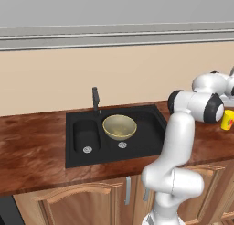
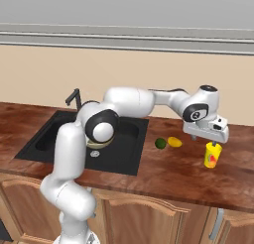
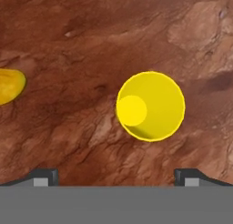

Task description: Remove the lime and mango from the sink. Then move the bowl and cup from the counter to the sink for washing.

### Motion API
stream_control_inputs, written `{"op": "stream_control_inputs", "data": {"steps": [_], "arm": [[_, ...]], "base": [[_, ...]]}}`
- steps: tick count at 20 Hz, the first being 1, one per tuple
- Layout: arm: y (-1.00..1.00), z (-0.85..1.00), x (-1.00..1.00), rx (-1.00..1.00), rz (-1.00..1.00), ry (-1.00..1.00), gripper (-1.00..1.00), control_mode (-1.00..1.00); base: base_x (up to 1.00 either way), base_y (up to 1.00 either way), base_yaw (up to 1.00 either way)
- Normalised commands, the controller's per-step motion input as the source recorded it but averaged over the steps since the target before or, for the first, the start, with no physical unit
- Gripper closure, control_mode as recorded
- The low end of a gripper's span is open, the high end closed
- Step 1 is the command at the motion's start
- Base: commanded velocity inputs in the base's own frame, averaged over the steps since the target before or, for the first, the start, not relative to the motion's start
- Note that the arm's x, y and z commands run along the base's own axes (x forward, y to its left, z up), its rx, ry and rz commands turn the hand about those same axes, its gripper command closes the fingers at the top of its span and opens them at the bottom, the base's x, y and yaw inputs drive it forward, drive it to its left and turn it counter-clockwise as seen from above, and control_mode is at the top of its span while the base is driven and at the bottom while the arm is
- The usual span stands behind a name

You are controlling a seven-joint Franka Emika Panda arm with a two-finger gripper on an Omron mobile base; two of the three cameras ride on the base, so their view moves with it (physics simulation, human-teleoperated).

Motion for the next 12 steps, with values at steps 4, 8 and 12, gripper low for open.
{"op": "stream_control_inputs", "data": {"steps": [4,8,12], "arm": [[0.0,-0.08,0.09,0.0,0.0,0.0,-1.0,-1.0],[-0.03,-0.05,0.12,0.0,0.0,0.0,-1.0,-1.0],[-0.07,-0.04,0.14,0.0,0.0,0.0,-1.0,-1.0]], "base": [[0.0,0.0,0.0],[0.0,0.0,0.0],[0.0,0.0,0.0]]}}
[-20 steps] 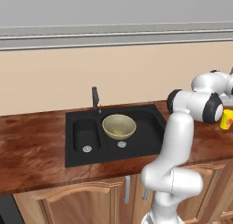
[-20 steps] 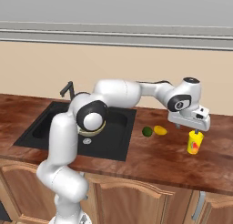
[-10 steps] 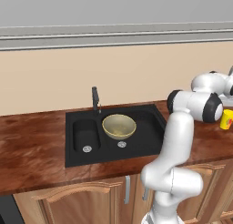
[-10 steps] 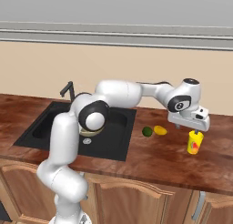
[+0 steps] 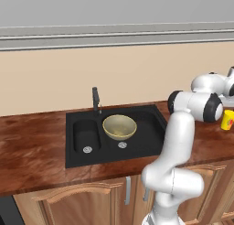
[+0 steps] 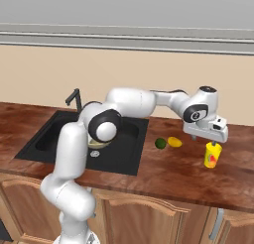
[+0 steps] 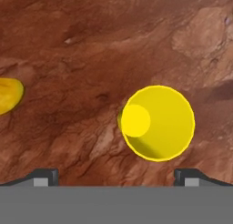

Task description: Remove the lime and mango from the sink. Then move the bowl and cup from the counter to the sink for washing.

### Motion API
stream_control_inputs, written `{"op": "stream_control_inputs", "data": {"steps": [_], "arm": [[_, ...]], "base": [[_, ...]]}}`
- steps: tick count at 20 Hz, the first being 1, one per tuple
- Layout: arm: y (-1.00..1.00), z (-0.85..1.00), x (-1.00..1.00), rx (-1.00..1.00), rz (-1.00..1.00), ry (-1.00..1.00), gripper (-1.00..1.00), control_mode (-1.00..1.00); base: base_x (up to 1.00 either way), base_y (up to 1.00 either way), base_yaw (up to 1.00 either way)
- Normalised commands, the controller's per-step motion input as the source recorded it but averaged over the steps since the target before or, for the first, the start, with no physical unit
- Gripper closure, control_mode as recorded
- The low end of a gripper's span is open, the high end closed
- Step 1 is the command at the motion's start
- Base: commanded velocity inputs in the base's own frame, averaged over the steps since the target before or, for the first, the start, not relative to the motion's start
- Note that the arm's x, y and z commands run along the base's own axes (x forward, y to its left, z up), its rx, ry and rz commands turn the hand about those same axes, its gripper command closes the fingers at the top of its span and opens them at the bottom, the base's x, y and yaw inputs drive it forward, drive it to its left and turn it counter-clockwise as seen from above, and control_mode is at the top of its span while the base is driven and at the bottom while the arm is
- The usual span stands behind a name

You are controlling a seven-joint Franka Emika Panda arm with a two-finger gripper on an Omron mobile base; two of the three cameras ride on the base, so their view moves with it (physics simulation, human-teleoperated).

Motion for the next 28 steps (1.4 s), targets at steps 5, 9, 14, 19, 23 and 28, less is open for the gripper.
{"op": "stream_control_inputs", "data": {"steps": [5,9,14,19,23,28], "arm": [[-0.1,-0.04,0.11,0.0,0.0,0.0,-1.0,-1.0],[-0.09,-0.03,0.1,0.0,0.0,0.0,-1.0,-1.0],[-0.09,-0.06,0.09,0.0,0.0,0.0,-1.0,-1.0],[-0.07,-0.07,0.05,0.0,0.0,0.0,-1.0,-1.0],[-0.07,-0.07,0.0,0.0,0.0,0.0,-1.0,-1.0],[-0.04,-0.09,0.01,0.0,0.0,0.0,-1.0,-1.0]], "base": [[0.0,0.0,0.0],[0.0,0.0,0.0],[0.0,0.0,0.0],[0.0,0.0,0.0],[0.0,0.0,0.0],[0.0,0.0,0.0]]}}
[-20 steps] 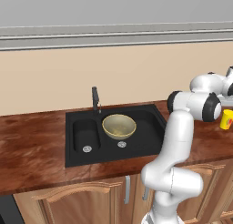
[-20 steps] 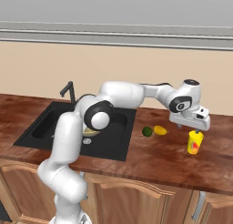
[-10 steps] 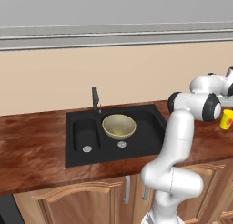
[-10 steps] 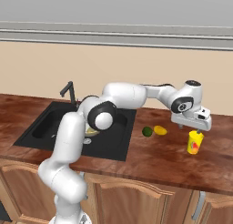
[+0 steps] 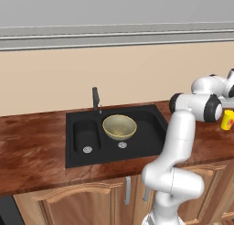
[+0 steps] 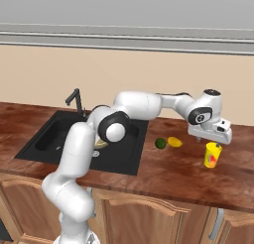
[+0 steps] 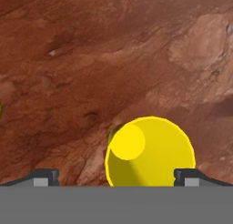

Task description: Remove the lime and mango from the sink. Then move the bowl and cup from the counter to the sink for washing.

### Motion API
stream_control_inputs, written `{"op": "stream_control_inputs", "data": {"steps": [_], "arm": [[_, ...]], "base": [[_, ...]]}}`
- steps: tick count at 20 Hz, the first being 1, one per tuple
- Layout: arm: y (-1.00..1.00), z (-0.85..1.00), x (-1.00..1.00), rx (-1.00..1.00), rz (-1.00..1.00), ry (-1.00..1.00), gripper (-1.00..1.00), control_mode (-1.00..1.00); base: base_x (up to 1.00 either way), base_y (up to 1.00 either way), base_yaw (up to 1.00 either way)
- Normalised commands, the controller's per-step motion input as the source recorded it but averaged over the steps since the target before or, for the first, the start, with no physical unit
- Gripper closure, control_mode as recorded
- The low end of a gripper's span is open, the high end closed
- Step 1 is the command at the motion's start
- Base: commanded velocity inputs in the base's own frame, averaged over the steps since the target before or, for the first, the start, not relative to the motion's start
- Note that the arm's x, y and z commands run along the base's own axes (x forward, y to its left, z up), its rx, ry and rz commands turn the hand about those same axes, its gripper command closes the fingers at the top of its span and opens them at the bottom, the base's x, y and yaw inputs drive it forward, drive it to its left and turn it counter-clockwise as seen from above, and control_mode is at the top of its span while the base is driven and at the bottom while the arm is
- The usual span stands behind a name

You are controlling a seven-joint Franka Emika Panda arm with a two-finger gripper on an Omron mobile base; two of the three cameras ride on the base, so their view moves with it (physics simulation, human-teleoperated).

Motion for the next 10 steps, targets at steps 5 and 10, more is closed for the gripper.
{"op": "stream_control_inputs", "data": {"steps": [5,10], "arm": [[-0.02,-0.08,0.0,0.0,0.0,0.0,-1.0,-1.0],[0.0,-0.07,0.0,0.0,0.0,0.0,-1.0,-1.0]], "base": [[0.0,0.0,0.0],[0.0,0.0,0.0]]}}
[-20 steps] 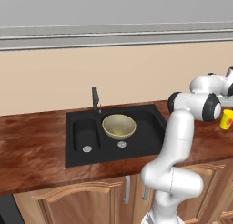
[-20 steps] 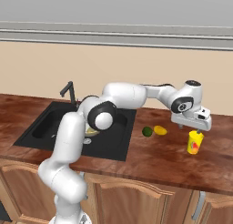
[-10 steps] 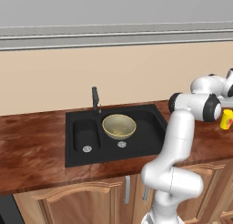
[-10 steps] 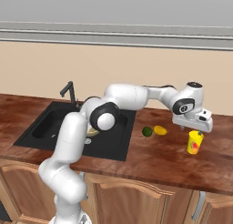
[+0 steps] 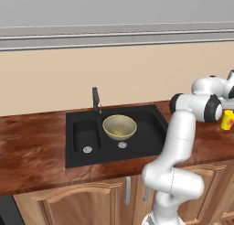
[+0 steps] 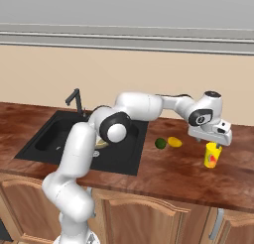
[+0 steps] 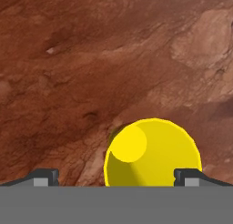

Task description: Remove the lime and mango from the sink. Then move the bowl and cup from the counter to the sink for washing.

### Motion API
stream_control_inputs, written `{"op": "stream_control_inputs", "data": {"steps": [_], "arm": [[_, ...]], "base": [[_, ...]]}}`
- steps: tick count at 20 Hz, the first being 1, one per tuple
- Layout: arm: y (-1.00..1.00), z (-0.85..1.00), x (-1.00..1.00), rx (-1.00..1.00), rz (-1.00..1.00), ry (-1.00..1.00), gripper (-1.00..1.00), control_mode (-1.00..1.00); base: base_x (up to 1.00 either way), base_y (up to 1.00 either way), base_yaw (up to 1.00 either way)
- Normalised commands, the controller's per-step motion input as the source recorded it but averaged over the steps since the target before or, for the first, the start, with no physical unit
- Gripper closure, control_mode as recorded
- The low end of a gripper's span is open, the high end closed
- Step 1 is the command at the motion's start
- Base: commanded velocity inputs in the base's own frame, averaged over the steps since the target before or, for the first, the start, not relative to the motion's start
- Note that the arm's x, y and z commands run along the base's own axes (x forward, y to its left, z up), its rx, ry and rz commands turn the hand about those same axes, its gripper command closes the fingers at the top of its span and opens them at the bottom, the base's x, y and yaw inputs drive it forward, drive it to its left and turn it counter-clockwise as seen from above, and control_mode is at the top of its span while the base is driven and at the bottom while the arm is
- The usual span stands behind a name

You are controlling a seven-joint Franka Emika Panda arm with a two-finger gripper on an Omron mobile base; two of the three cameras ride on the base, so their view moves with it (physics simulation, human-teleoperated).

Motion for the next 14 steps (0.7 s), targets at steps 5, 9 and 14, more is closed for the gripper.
{"op": "stream_control_inputs", "data": {"steps": [5,9,14], "arm": [[0.0,-0.07,0.0,0.0,0.0,0.0,-1.0,-1.0],[0.0,-0.09,0.02,0.0,0.0,0.0,-1.0,-1.0],[0.0,-0.09,0.03,0.0,0.0,0.01,-1.0,-1.0]], "base": [[0.0,0.0,0.0],[0.0,0.0,0.0],[0.0,0.0,0.0]]}}
